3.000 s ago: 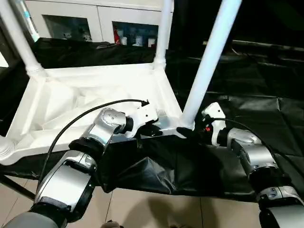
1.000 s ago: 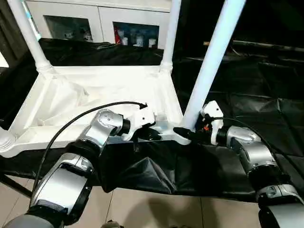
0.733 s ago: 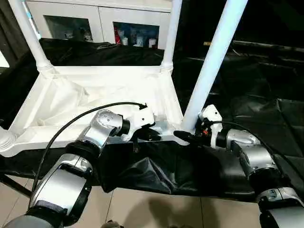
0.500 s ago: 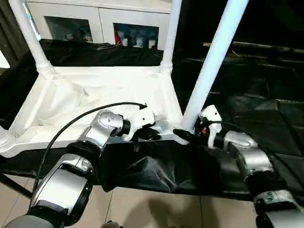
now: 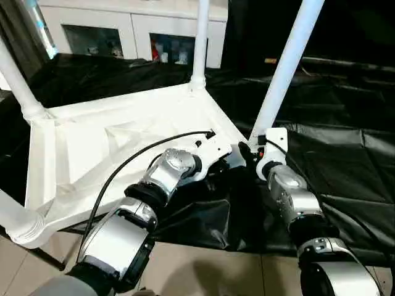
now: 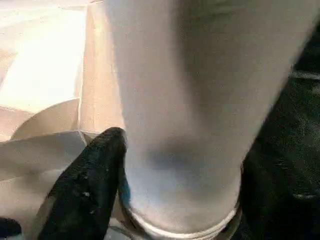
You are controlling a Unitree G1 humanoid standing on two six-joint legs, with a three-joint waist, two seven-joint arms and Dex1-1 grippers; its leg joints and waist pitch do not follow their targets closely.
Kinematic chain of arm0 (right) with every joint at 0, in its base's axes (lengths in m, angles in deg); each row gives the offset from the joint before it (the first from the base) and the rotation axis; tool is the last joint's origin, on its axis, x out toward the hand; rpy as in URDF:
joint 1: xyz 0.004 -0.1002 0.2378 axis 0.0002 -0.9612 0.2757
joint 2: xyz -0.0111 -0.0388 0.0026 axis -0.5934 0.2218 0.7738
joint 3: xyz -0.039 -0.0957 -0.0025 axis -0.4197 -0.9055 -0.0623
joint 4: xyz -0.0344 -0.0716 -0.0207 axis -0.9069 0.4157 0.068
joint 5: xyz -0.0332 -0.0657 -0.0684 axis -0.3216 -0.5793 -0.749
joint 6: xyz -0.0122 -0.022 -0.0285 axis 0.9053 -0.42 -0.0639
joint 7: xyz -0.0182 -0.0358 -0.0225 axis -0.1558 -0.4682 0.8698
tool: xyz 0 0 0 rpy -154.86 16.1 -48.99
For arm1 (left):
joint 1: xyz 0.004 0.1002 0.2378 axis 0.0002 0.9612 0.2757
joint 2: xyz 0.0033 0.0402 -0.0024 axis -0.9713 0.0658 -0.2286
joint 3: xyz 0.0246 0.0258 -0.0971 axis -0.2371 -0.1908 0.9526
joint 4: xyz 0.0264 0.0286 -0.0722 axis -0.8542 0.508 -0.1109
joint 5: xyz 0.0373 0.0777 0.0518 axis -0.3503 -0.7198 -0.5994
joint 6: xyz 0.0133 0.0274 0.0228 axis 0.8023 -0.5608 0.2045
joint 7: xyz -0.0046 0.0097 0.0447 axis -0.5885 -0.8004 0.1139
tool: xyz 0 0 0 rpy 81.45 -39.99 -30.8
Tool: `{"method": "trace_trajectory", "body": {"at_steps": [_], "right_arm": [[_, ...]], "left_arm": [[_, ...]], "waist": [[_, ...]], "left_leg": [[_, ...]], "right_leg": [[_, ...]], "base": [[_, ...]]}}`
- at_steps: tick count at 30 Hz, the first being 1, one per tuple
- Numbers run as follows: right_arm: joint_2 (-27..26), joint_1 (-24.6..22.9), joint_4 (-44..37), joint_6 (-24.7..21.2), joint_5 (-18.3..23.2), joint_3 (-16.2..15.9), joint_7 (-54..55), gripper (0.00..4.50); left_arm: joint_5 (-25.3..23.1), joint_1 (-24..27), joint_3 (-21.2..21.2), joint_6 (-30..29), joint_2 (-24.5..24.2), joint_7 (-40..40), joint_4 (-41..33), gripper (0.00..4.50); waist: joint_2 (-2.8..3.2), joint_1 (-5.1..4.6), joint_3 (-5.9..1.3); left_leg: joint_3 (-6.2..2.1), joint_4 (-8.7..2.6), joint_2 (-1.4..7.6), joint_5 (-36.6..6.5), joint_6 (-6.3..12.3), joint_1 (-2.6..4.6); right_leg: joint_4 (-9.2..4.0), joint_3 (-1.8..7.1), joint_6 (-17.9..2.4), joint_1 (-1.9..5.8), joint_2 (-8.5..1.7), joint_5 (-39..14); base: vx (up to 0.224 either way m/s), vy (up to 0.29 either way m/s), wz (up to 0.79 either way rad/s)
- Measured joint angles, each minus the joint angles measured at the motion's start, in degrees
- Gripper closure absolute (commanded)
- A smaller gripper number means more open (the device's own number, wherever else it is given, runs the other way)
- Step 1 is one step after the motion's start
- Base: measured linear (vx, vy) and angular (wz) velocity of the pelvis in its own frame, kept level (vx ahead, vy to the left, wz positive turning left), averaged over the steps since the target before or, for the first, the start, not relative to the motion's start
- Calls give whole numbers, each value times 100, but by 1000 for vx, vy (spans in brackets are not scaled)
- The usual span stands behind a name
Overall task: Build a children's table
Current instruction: Rotate leg to tighten
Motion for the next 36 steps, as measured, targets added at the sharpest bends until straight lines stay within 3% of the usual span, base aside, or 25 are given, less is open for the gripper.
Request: {"method": "trace_trajectory", "body": {"at_steps": [3,10,14,22,29,36], "right_arm": [[122,2,94,157,-110,-163,-210,69],[697,-53,-16,267,-118,-468,-1599,69],[1264,-265,-391,214,-4,-743,-3039,69],[1517,-353,-637,-23,365,-869,-4269,69],[1531,-353,-717,-172,414,-948,-4654,143],[1515,-442,-826,-208,487,-971,-4687,174]], "left_arm": [[-15,0,0,52,-52,-58,0,450],[51,25,2,316,-405,-547,-28,450],[170,146,5,753,-819,-1354,-136,450],[347,278,-7,899,-1176,-2359,-367,450],[395,366,6,986,-1322,-2700,-470,450],[438,468,9,975,-1408,-2811,-622,450]], "waist": [[-3,-11,2],[0,-73,6],[9,-78,14],[12,-67,18],[8,-44,21],[8,-56,20]], "left_leg": [[-1,0,1,0,0,-3],[-4,-25,7,0,0,-16],[-7,-27,11,4,6,-48],[10,18,12,5,32,-55],[15,16,13,4,30,-52],[17,14,14,4,30,-47]], "right_leg": [[0,-3,2,-3,-1,1],[3,-18,-14,-19,1,18],[2,-24,-10,-25,3,16],[-1,-17,-12,-37,-5,15],[2,-18,-12,-38,-6,15],[3,-15,-10,-38,-6,12]], "base": [[0,0,0],[0,0,0],[0,0,0],[0,0,0],[0,0,0],[0,0,0]]}}
